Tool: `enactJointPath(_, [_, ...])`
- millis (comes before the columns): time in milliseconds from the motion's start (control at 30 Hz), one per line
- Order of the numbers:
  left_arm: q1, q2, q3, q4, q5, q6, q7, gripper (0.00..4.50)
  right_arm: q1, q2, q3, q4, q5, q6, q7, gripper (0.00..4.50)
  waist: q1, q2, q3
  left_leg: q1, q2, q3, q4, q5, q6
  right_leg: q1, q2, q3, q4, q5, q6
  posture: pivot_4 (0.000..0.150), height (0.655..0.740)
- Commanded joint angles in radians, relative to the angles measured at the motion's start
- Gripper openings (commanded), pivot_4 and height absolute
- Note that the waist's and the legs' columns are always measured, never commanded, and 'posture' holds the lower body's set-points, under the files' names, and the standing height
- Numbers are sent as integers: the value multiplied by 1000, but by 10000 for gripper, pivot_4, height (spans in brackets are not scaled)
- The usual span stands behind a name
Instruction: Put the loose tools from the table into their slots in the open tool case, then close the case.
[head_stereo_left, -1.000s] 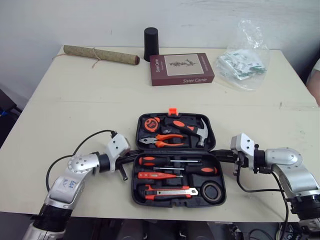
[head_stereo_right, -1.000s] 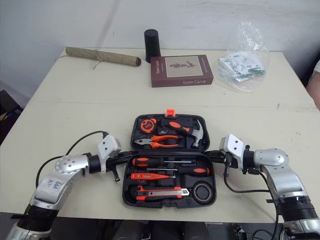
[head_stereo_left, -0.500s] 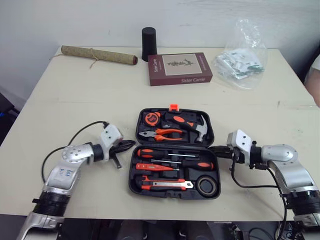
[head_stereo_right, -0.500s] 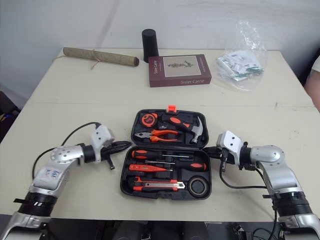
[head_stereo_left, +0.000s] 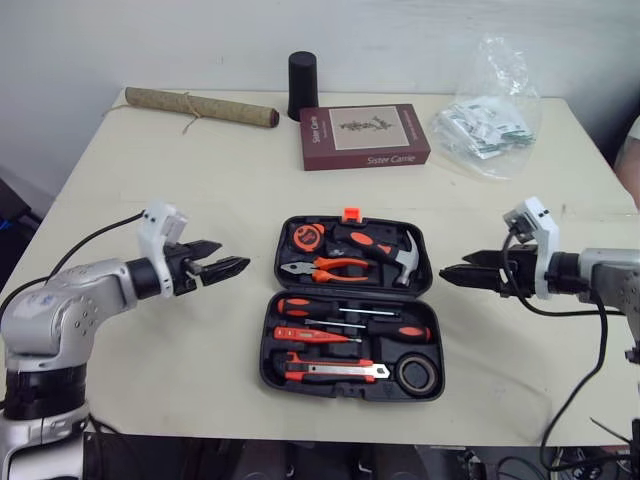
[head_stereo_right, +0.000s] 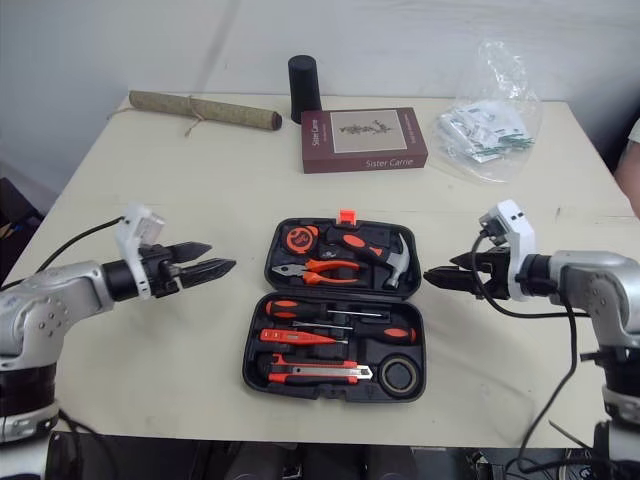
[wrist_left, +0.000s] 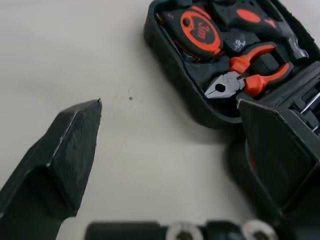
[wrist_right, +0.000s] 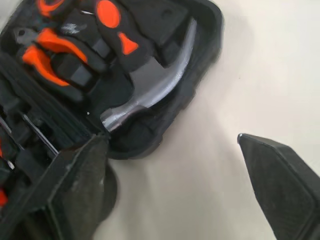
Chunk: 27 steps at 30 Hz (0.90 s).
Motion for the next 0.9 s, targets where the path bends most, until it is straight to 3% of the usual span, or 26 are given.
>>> enactJointPath(33, [-70,-43,-84,3,48,68,99,44566,-83,58,-16,33,9,155,-85,44256,-1,0,0,-1,0,1,0,0,0,-1,1,1,0,0,0,1500,7400])
enactJointPath(267, [-147,-107,-201,78,119,72,144,44566,-101,168,24,60,-75,109,-234,44256,3,0,0,-13,0,2,1,3,-1,-15,10,1,3,0,1,1500,7400])
enactJointPath(633, [-185,-166,-218,125,177,60,182,44566,-99,216,48,95,-97,96,-281,44256,-1,-2,-1,-11,2,6,2,4,0,-15,14,4,3,2,3,1500,7400])
enactJointPath(733, [-175,-161,-213,120,179,62,174,36938,-100,215,48,102,-97,115,-287,36865,-1,-4,-2,-10,2,7,2,4,0,-15,14,5,4,2,3,1500,7400])
enactJointPath(900, [-166,-181,-201,107,168,72,171,16368,-110,251,5,122,-83,169,-305,14034,0,-5,-3,-8,2,8,3,4,-1,-15,14,7,6,2,3,1500,7400])
